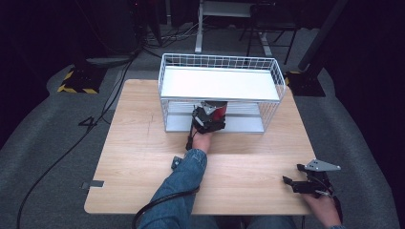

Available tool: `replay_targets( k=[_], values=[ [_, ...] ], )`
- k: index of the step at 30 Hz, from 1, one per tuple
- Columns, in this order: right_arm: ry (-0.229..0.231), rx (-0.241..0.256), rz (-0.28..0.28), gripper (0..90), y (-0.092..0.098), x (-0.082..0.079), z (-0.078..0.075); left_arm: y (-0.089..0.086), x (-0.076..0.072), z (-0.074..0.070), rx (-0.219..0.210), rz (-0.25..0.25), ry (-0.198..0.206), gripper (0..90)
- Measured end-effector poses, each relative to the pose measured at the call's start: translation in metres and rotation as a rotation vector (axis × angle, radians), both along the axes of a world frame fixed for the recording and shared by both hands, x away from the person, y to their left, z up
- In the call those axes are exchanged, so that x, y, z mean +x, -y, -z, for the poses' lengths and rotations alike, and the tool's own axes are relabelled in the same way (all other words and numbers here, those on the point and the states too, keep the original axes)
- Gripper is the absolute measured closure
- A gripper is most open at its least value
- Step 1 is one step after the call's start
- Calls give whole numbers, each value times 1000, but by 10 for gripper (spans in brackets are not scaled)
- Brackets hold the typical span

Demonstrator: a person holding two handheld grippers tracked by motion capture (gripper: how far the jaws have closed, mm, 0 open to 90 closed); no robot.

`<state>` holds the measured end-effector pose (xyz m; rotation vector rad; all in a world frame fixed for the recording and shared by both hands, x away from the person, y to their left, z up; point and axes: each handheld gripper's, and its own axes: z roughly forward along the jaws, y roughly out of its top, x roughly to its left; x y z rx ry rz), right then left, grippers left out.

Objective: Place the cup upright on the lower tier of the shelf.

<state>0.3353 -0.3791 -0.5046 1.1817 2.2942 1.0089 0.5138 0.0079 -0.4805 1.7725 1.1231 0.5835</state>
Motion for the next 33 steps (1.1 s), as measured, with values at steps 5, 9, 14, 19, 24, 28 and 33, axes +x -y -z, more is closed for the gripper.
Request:
replay_targets(
  k=[5,9,14,19,24,28,33],
  values=[
    [0,0,0,151,0,0,0,2,4,2,3,-19,-10,168],
    [0,0,0,151,0,0,0,2,5,2,-11,-35,-14,167],
    [0,0,0,151,0,0,0,6,7,3,19,-42,0,161],
    [0,0,0,151,0,0,0,8,7,2,13,-34,11,124],
    [0,0,0,151,0,0,0,3,7,3,-6,-57,3,0],
    [0,0,0,151,0,0,0,-2,5,4,-34,-61,-4,0],
    [0,0,0,151,0,0,0,-8,-1,1,-32,-40,-4,0]
  ],
)
